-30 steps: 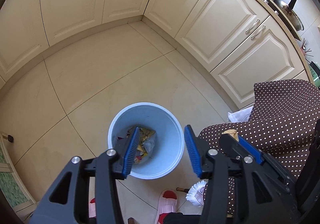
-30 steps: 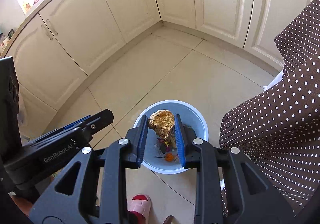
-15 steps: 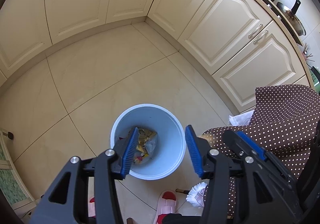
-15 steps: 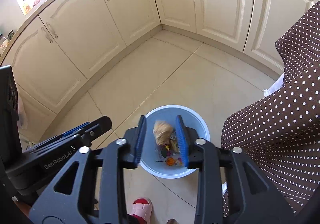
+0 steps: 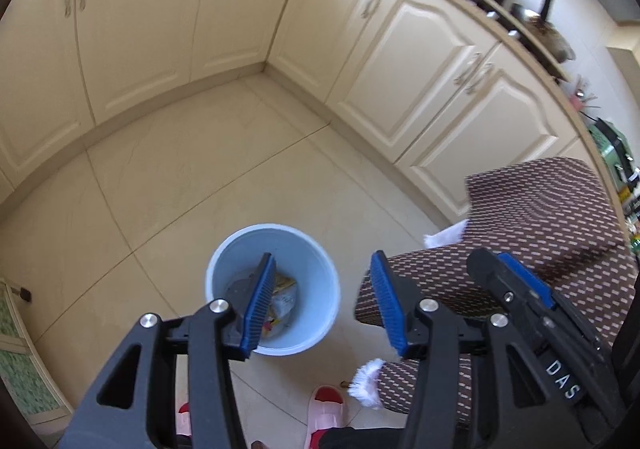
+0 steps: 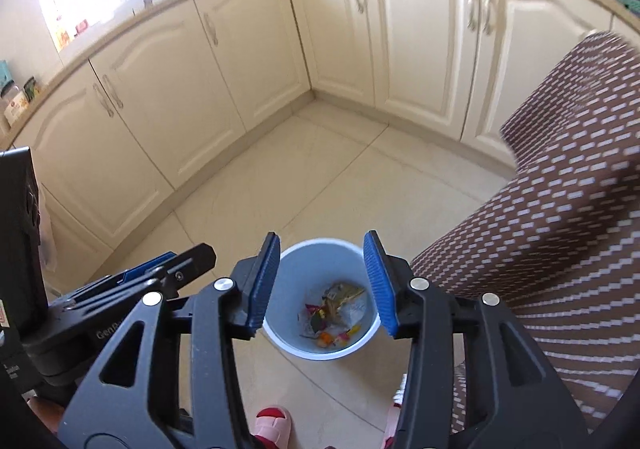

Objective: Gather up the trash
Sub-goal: 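Move both open tools back to the table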

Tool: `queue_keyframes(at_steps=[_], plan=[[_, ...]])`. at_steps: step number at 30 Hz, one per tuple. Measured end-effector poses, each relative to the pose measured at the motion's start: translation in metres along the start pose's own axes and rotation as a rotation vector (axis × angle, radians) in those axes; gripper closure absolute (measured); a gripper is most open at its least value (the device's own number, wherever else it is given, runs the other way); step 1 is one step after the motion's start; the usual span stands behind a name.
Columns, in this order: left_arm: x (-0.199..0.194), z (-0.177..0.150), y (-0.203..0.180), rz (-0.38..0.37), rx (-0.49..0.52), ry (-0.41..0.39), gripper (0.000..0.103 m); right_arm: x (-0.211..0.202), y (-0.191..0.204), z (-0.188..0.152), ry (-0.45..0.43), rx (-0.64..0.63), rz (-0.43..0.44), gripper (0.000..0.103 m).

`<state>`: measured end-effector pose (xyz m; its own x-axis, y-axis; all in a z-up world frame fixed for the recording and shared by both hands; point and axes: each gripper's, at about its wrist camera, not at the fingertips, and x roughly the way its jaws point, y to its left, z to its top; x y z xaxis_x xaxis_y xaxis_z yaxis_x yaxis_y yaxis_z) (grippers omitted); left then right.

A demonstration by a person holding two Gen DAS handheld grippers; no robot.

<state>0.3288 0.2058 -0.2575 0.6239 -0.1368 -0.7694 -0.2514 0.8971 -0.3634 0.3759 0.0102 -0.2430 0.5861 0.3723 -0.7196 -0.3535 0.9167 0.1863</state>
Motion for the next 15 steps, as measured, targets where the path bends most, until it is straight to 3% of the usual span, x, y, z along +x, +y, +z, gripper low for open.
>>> queue_keyframes(at_steps=[7,15], plan=[[-0.067,-0.008,-0.077,-0.064,0.123,-0.099,0.049,-0.105,-0.026,0.003,-0.171,0.014,-0.049,0.059],[-0.117,-0.027,-0.198,-0.17,0.32,-0.157,0.039,-0.221,-0.081,-0.009,-0.344,0.07,-0.175,0.058]])
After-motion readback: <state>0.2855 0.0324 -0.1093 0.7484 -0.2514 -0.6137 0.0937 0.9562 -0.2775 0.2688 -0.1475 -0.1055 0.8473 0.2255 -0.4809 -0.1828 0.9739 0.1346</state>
